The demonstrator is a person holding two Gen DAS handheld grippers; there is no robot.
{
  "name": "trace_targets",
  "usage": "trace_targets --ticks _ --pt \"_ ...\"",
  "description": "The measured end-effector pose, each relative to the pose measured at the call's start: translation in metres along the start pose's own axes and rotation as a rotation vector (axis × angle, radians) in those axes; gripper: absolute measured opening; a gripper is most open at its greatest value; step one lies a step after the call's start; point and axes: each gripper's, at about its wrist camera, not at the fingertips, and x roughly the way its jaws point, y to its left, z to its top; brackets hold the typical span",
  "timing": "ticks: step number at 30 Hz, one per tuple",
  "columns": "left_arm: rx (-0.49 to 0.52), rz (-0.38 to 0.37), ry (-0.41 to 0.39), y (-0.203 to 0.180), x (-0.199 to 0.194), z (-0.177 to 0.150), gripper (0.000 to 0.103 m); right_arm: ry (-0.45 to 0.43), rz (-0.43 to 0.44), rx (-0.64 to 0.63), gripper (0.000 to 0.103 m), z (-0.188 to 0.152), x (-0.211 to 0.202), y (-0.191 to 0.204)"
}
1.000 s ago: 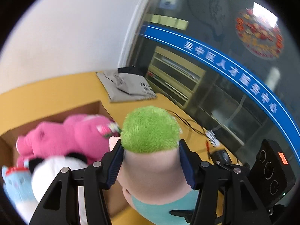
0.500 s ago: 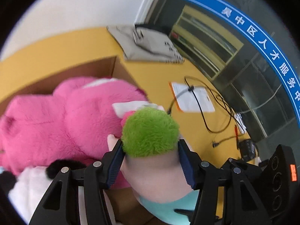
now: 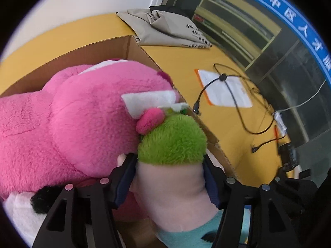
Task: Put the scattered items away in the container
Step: 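Carry the pink-and-teal plush with both grippers and lower it into the box, then open both grippers to release the plush and withdraw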
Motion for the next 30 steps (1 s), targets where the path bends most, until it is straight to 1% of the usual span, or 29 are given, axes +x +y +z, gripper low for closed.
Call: trace_targets --ticks 2,3,6,7,8,10,11,12,13,14,15,16,18,19,20,22,24,27,30 --pt "-0.011 0.004 0.003 -0.001 -0.001 0.002 0.066 -0.003 -0.023 -0.004 0.044 -0.002 -0.001 0.002" --pt "-0.022 -0.002 0.003 0.0 -0.002 0.003 0.066 -0.001 -0.05 -0.024 0.044 -0.002 0.001 0.005" --pt "-0.068 -0.041 -0.025 0.004 -0.015 -0.002 0.067 -0.004 -0.088 -0.053 0.044 -0.005 0.006 0.009" --pt "-0.078 -0.048 -0.041 0.006 -0.025 -0.006 0.067 -0.007 -0.087 -0.053 0.044 -0.005 0.005 0.01" --pt "-0.086 -0.057 -0.058 0.006 -0.035 -0.01 0.064 -0.012 -0.09 -0.051 0.044 -0.006 0.004 0.009" --pt "-0.103 -0.079 -0.125 0.009 -0.068 -0.025 0.064 -0.022 -0.116 -0.042 0.044 -0.007 0.0 0.01" --pt "-0.109 -0.085 -0.153 0.01 -0.084 -0.033 0.065 -0.024 -0.129 -0.042 0.048 -0.006 -0.002 0.011" --pt "-0.115 -0.078 -0.181 0.012 -0.103 -0.043 0.065 -0.029 -0.15 -0.039 0.057 -0.005 -0.005 0.013" --pt "-0.118 -0.056 -0.214 0.014 -0.125 -0.056 0.065 -0.037 -0.163 -0.03 0.063 -0.004 -0.01 0.014" --pt "-0.118 -0.03 -0.239 0.016 -0.141 -0.066 0.067 -0.042 -0.152 -0.011 0.077 -0.002 -0.016 0.015" --pt "-0.116 0.01 -0.263 0.017 -0.157 -0.078 0.069 -0.054 -0.119 0.023 0.089 -0.001 -0.026 0.017" --pt "-0.115 0.059 -0.282 0.019 -0.173 -0.092 0.073 -0.088 -0.114 0.042 0.092 -0.001 -0.037 0.019" --pt "-0.111 0.169 -0.313 0.023 -0.2 -0.122 0.074 -0.15 -0.135 0.052 0.097 -0.001 -0.058 0.027" --pt "-0.108 0.21 -0.323 0.025 -0.213 -0.138 0.074 -0.176 -0.144 0.054 0.098 -0.002 -0.069 0.034" --pt "-0.111 0.234 -0.33 0.027 -0.221 -0.15 0.074 -0.203 -0.15 0.057 0.102 -0.004 -0.08 0.039" --pt "-0.129 0.258 -0.342 0.029 -0.236 -0.175 0.074 -0.238 -0.17 0.061 0.103 -0.01 -0.098 0.053" --pt "-0.139 0.283 -0.348 0.027 -0.246 -0.2 0.074 -0.257 -0.211 0.056 0.103 -0.018 -0.111 0.065" --pt "-0.131 0.334 -0.351 0.018 -0.249 -0.232 0.074 -0.272 -0.256 0.049 0.103 -0.03 -0.124 0.081" --pt "-0.134 0.344 -0.35 0.01 -0.248 -0.257 0.074 -0.28 -0.271 0.031 0.103 -0.043 -0.134 0.095"
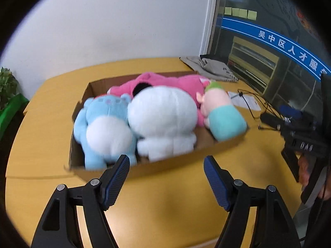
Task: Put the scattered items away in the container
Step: 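Open both grippers to release the plush and withdraw, then move both grippers down toward the clear phone case with white frame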
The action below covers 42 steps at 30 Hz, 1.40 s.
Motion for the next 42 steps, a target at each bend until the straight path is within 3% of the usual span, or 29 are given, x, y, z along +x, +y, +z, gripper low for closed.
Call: trace_targets --ticks 8,15,35,39,42 --pt "-0.054 -0.053 0.005 -0.013 -0.016 -0.035 0.074 -0.001 -0.019 -0.024 0.103 -0.016 -0.027 0.013" --pt "-0.065 -0.042 0.032 -0.018 -0.019 -0.058 0.074 0.0 -0.048 -0.025 0.103 -0.025 -0.042 0.015" --pt "-0.089 -0.054 0.032 -0.015 -0.025 -0.076 0.074 -0.005 -0.047 -0.016 0.103 -0.039 -0.056 0.015" --pt "-0.105 -0.062 0.07 -0.005 -0.022 -0.093 0.074 0.053 -0.057 -0.011 0.103 -0.063 -0.051 0.023" --pt "-0.132 -0.064 0.115 0.008 -0.018 -0.115 0.074 0.156 0.037 -0.019 0.103 -0.108 -0.044 0.036"
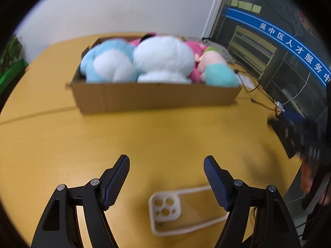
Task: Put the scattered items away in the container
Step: 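Move both grippers down toward the clear phone case with white frame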
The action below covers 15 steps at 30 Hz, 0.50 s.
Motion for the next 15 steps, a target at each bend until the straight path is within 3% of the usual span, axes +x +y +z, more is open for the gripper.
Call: trace_targets --ticks 6,10,14,15 --pt "-0.029 -0.009 0.123 0.02 0.024 -0.036 0.072 0.205 0.055 -0.019 0.099 -0.075 0.031 0.023" --pt "-0.009 -0.026 0.173 0.02 0.036 -0.053 0.07 0.267 0.07 -0.042 0.085 -0.093 0.038 0.029" --pt "0.029 0.011 0.21 0.016 0.045 -0.061 0.046 0.292 0.086 -0.057 0.079 -0.102 0.045 0.037" --pt "0.038 0.016 0.213 0.015 0.046 -0.061 0.044 0.298 0.097 -0.05 0.078 -0.103 0.046 0.038"
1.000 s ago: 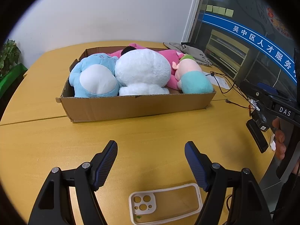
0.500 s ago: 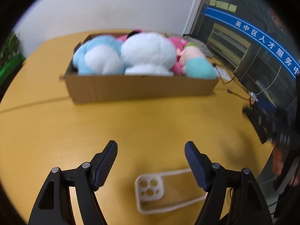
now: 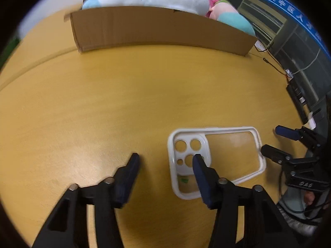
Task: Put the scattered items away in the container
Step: 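Move both grippers down toward the clear phone case with white frame, then close both grippers on the phone case frame and lift it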
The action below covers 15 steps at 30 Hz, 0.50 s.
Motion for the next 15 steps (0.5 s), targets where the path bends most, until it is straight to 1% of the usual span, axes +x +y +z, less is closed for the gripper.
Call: trace_targets --ticks 1,3,4,5,6,7,8,9,10,12,13,14,15 --pt "0.002 0.003 0.002 0.0 0.0 0.0 0.039 0.006 0.009 0.0 0.077 0.0 0.001 0.0" --pt "-0.004 0.002 0.004 0.0 0.0 0.0 0.038 0.013 0.024 -0.005 0.077 -0.001 0.002 0.001" --pt "-0.003 -0.001 0.006 -0.001 0.0 0.0 0.032 0.016 0.032 -0.008 0.077 -0.002 0.003 0.002" --pt "-0.001 -0.007 0.009 -0.001 0.001 -0.001 0.026 0.02 0.039 -0.011 0.073 -0.002 0.003 0.003" --pt "-0.002 -0.024 0.018 -0.002 0.002 -0.002 0.014 0.017 0.029 -0.022 0.069 -0.003 0.003 0.004" --pt "-0.004 -0.04 0.025 -0.003 0.002 -0.002 0.008 0.016 0.018 -0.032 0.066 -0.001 0.004 0.007" --pt "-0.002 -0.047 0.027 -0.005 0.002 -0.003 0.008 0.013 0.015 -0.043 0.06 -0.001 0.004 0.009" --pt "0.004 -0.045 0.029 -0.007 0.002 -0.004 0.008 0.009 0.022 -0.051 0.05 -0.001 0.003 0.01" --pt "0.009 -0.04 0.029 -0.008 0.002 -0.004 0.008 0.008 0.028 -0.054 0.045 -0.001 0.002 0.011" --pt "0.007 -0.04 0.031 -0.009 0.003 -0.005 0.008 0.006 0.044 -0.078 0.029 -0.003 0.001 0.015" --pt "0.005 -0.042 0.033 -0.009 0.003 -0.005 0.008 0.006 0.053 -0.085 0.025 -0.004 0.0 0.017" --pt "0.003 -0.043 0.035 -0.01 0.003 -0.006 0.008 0.006 0.061 -0.093 0.017 -0.004 0.0 0.018" --pt "0.003 -0.042 0.036 -0.01 0.003 -0.007 0.008 0.007 0.072 -0.098 0.013 -0.005 0.0 0.02"
